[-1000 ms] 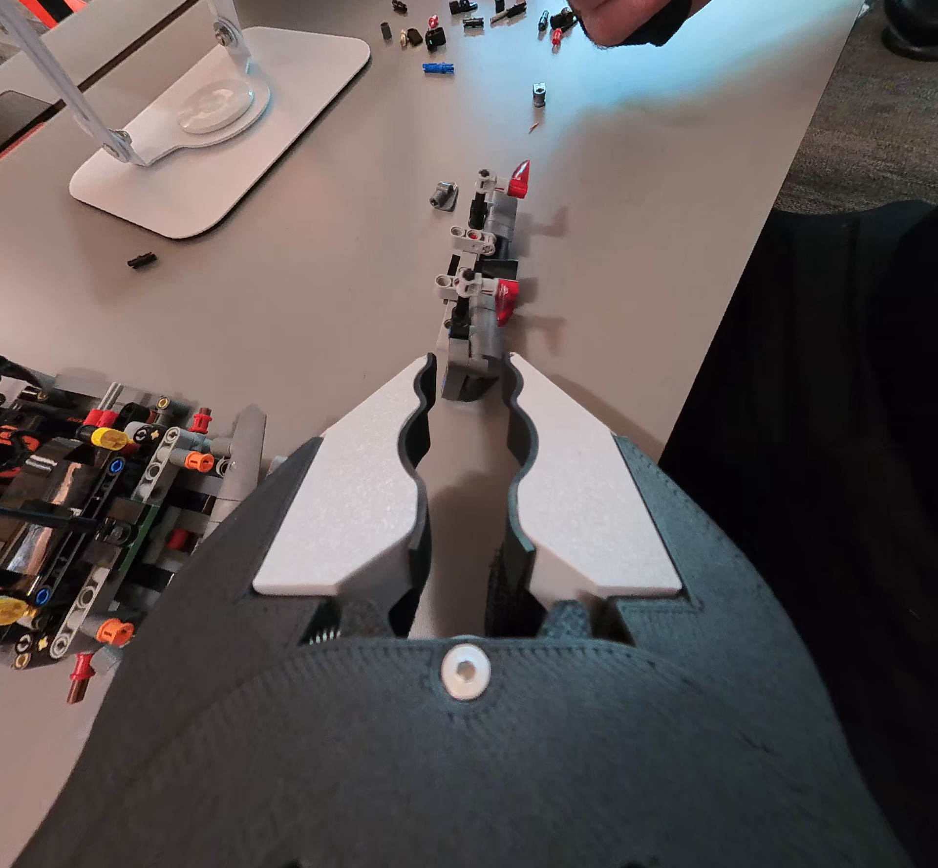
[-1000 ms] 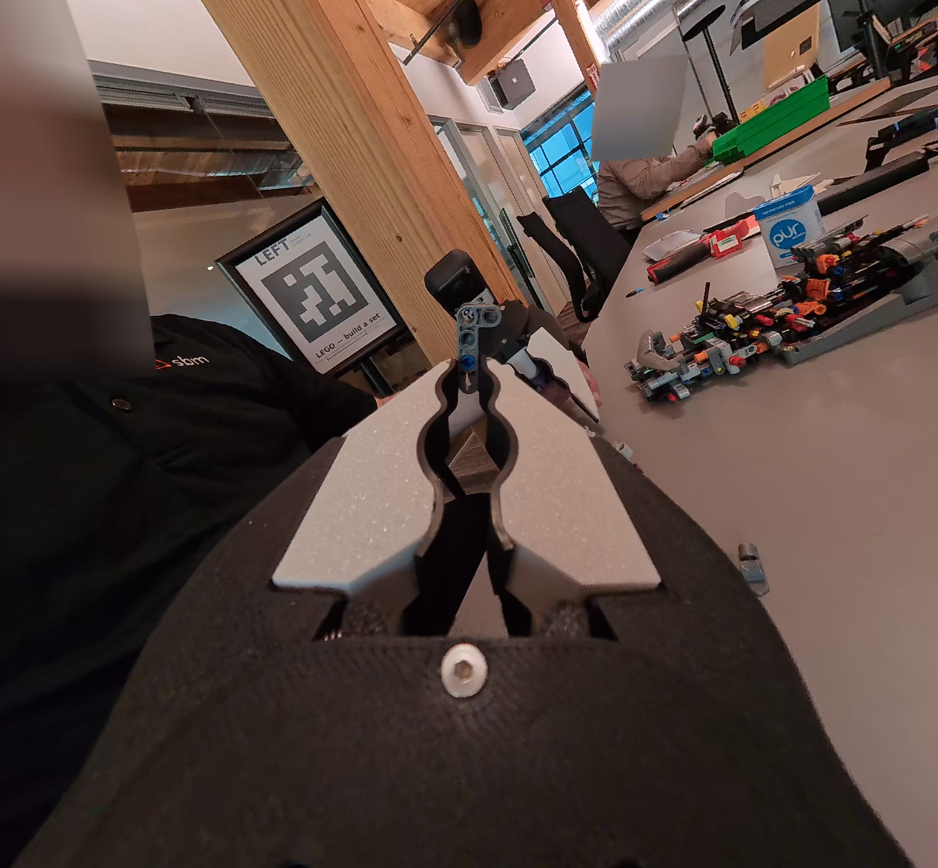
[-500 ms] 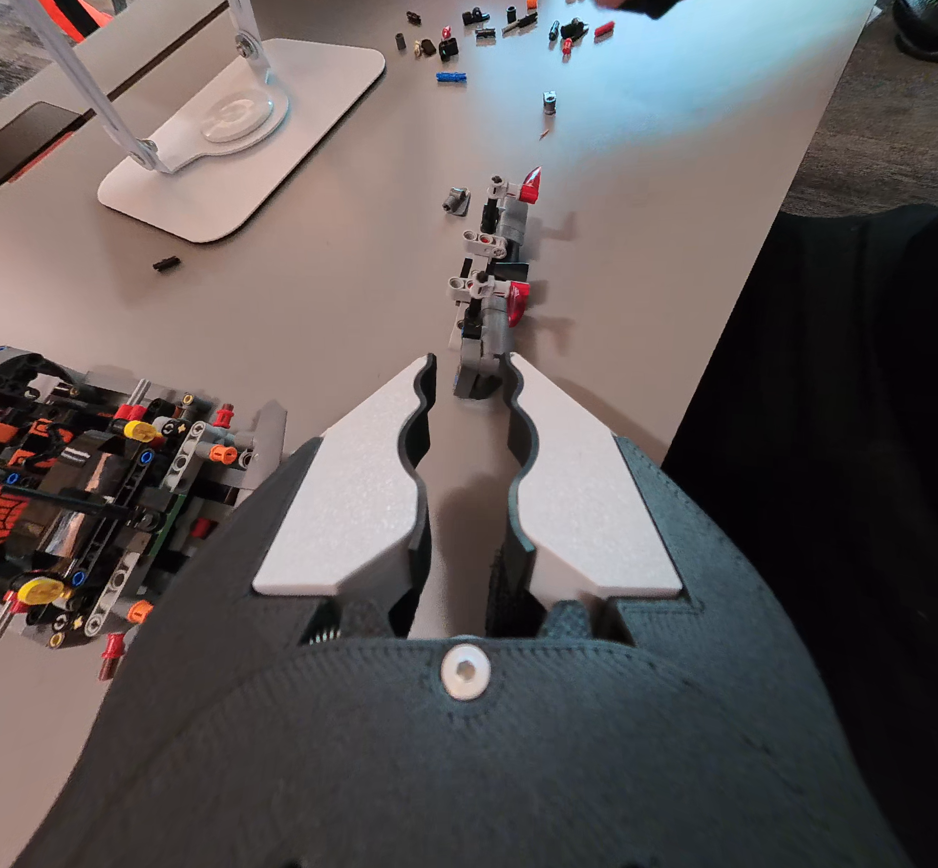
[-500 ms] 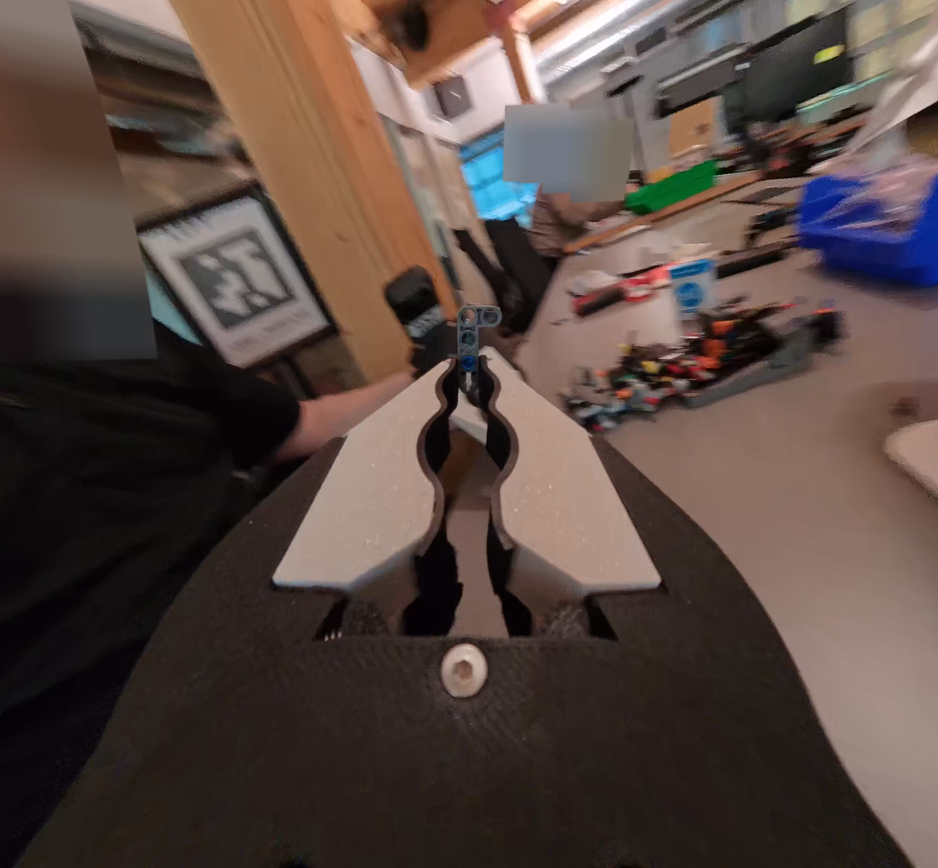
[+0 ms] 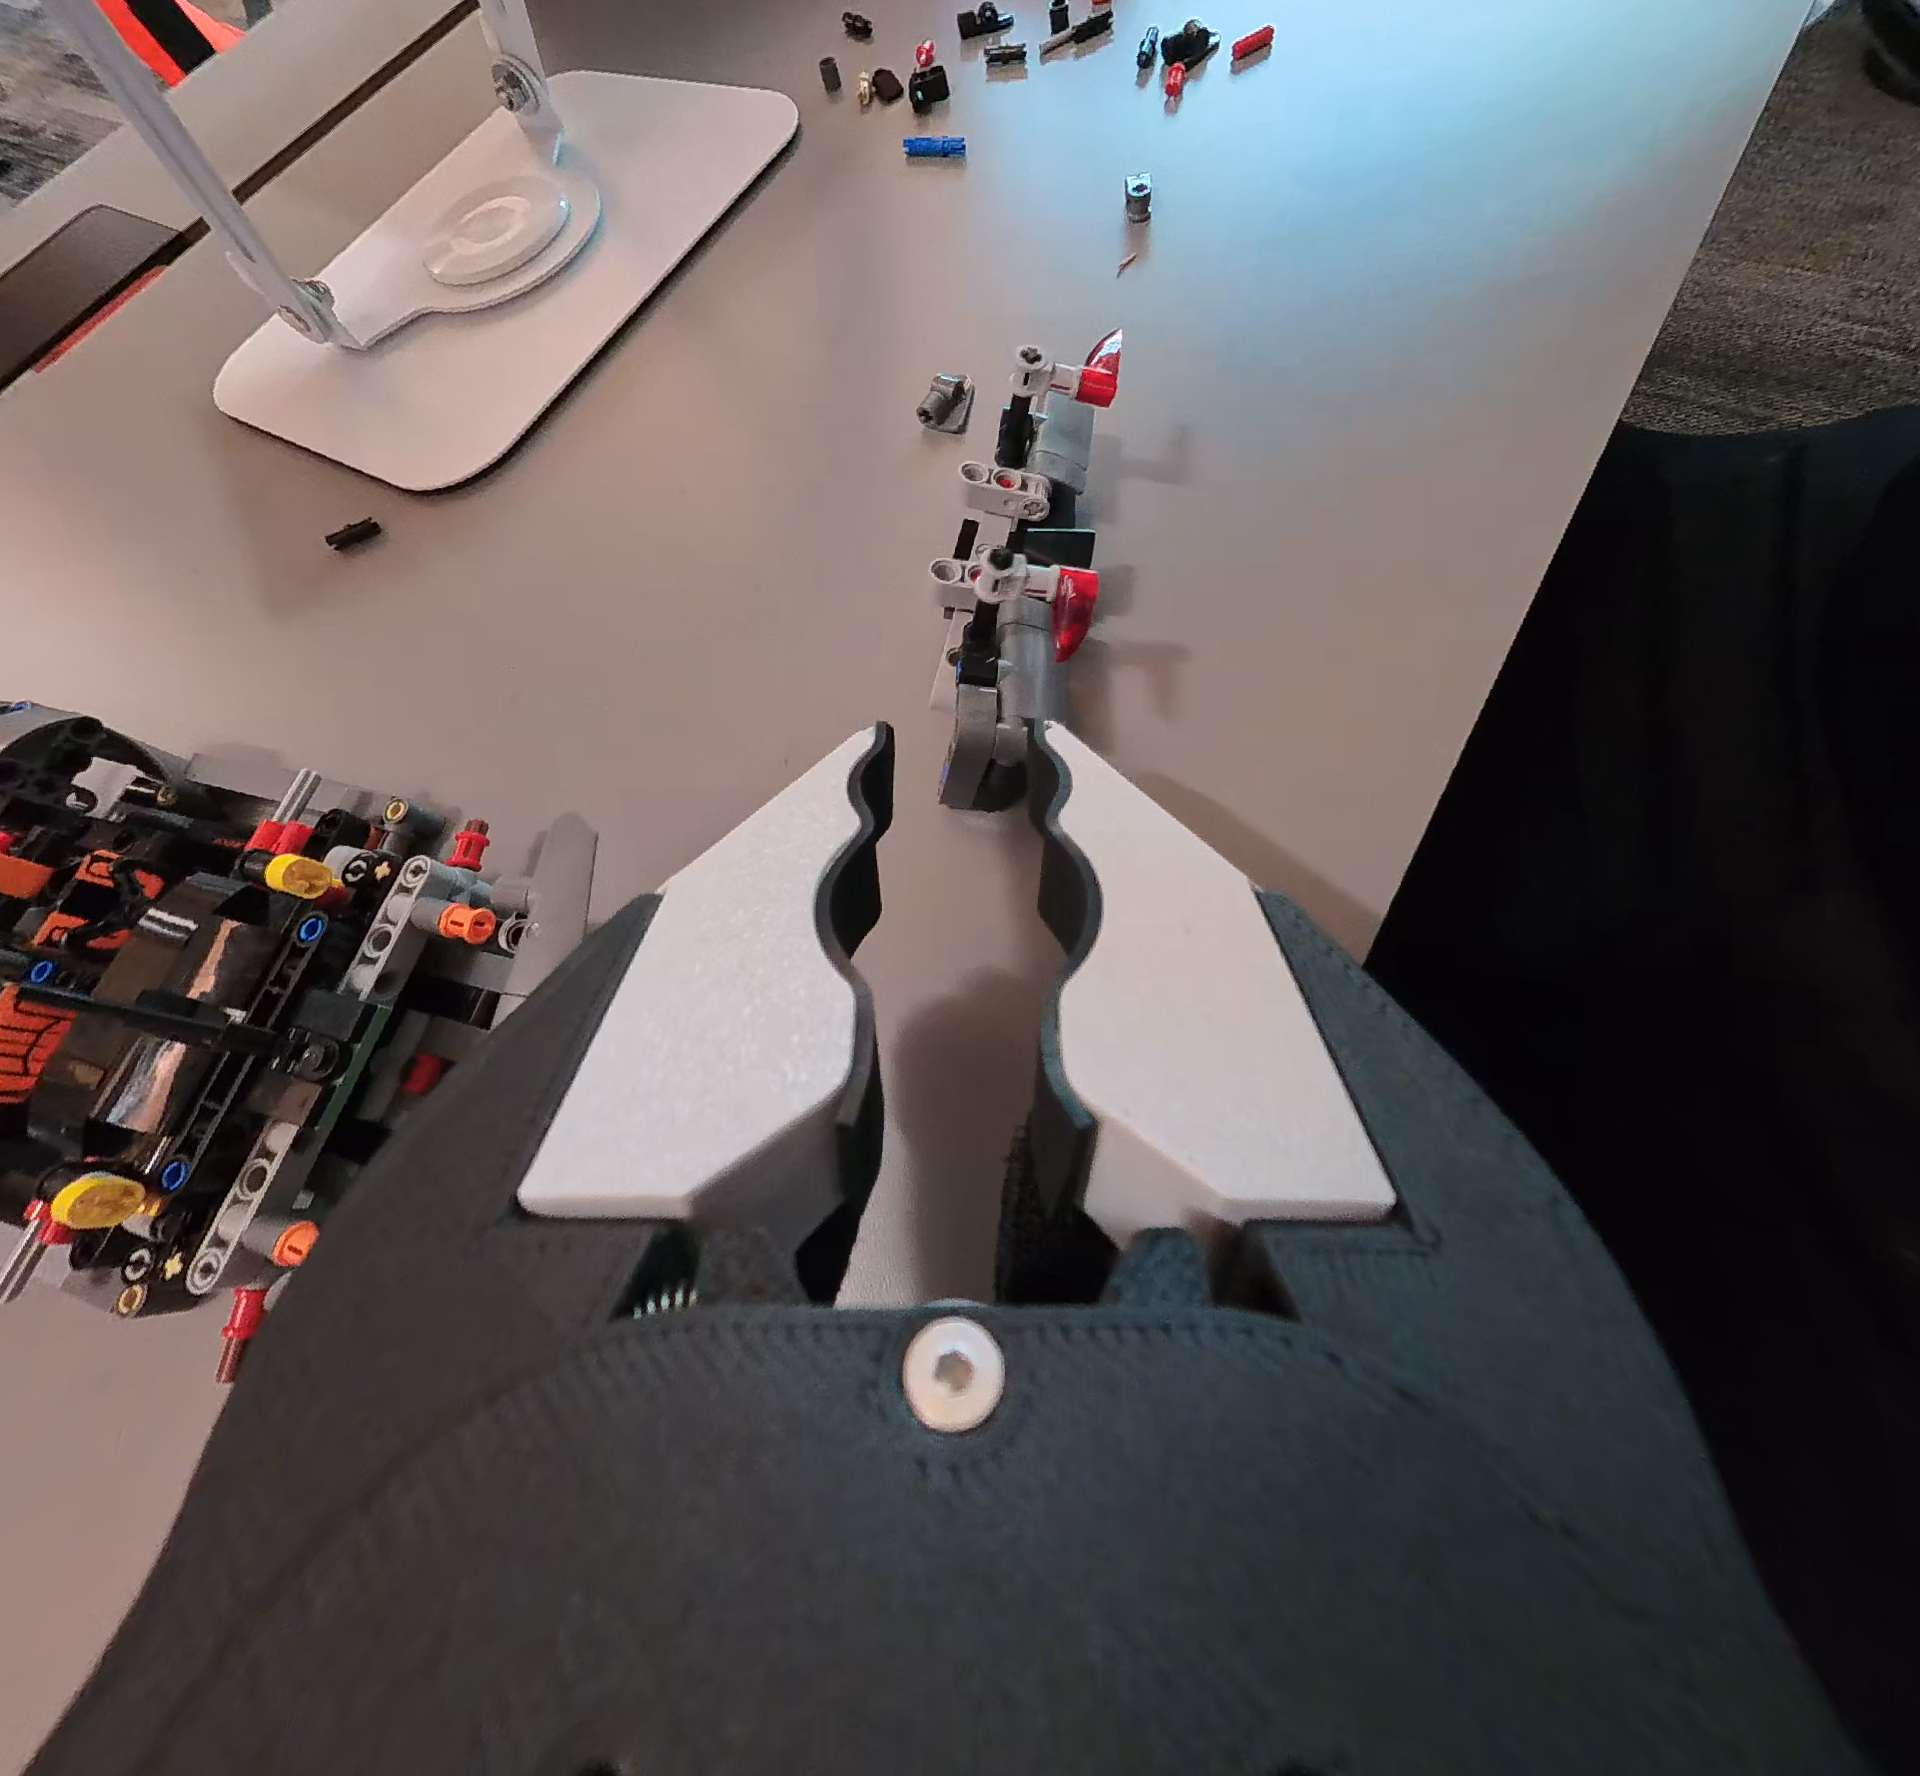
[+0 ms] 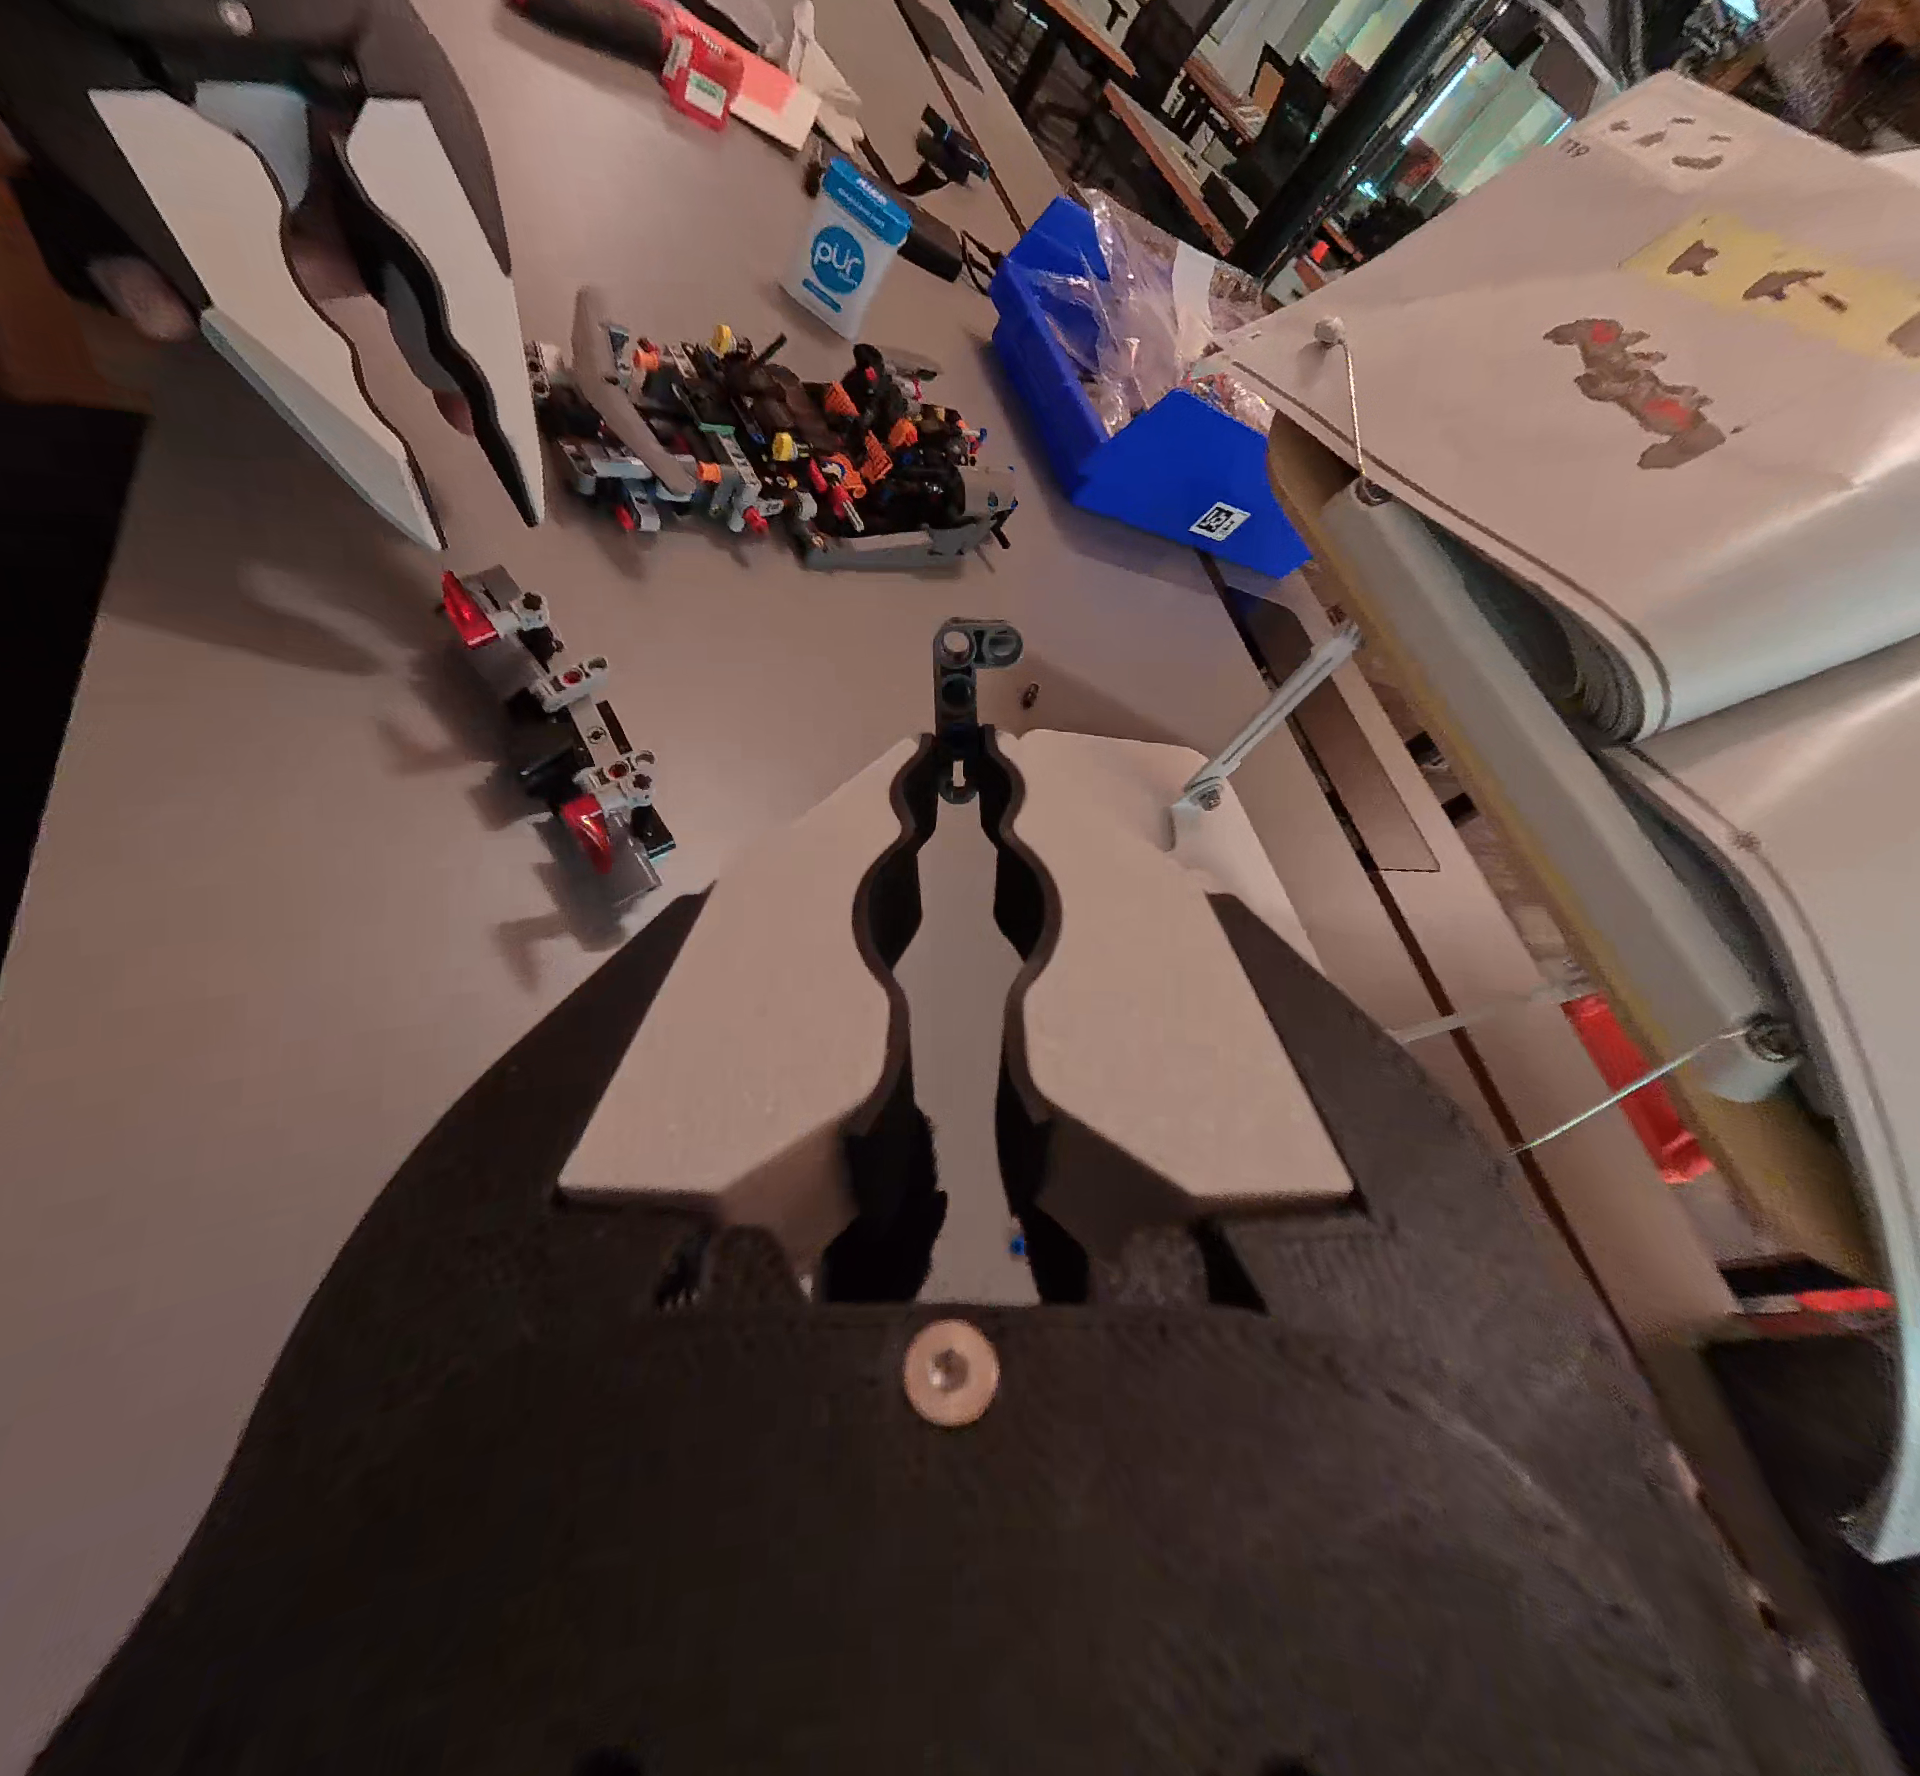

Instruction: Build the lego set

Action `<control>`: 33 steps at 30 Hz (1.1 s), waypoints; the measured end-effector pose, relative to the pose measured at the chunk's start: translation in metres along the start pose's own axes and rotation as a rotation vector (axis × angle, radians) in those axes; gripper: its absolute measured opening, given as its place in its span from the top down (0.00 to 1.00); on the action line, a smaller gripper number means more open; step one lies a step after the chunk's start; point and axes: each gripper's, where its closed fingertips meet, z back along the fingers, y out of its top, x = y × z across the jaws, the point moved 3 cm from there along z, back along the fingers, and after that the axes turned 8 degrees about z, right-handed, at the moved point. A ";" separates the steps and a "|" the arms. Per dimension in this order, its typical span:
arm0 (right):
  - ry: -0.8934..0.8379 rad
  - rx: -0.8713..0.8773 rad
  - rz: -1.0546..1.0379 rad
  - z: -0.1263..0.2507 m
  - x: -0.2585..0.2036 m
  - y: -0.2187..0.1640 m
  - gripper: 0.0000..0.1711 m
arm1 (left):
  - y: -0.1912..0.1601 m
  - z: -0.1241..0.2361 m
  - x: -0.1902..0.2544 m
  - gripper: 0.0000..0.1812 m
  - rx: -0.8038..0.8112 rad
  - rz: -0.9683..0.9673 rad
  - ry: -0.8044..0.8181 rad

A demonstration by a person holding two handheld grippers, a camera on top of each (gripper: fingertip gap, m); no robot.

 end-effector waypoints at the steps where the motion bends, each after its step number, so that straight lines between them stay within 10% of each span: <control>1: -0.002 -0.006 0.018 -0.001 -0.002 0.001 0.98 | 0.000 0.000 0.000 0.87 0.002 0.000 0.001; 11: 0.048 0.053 0.019 0.000 -0.012 0.015 0.97 | 0.013 0.008 0.001 0.87 0.040 -0.016 0.012; 18: 0.649 0.860 -1.116 0.043 0.032 0.040 0.98 | 0.040 0.016 0.009 0.87 0.094 -0.096 0.048; 33: 0.728 0.850 -1.067 0.041 0.015 0.053 0.97 | 0.152 0.019 0.042 0.80 0.391 -0.382 0.191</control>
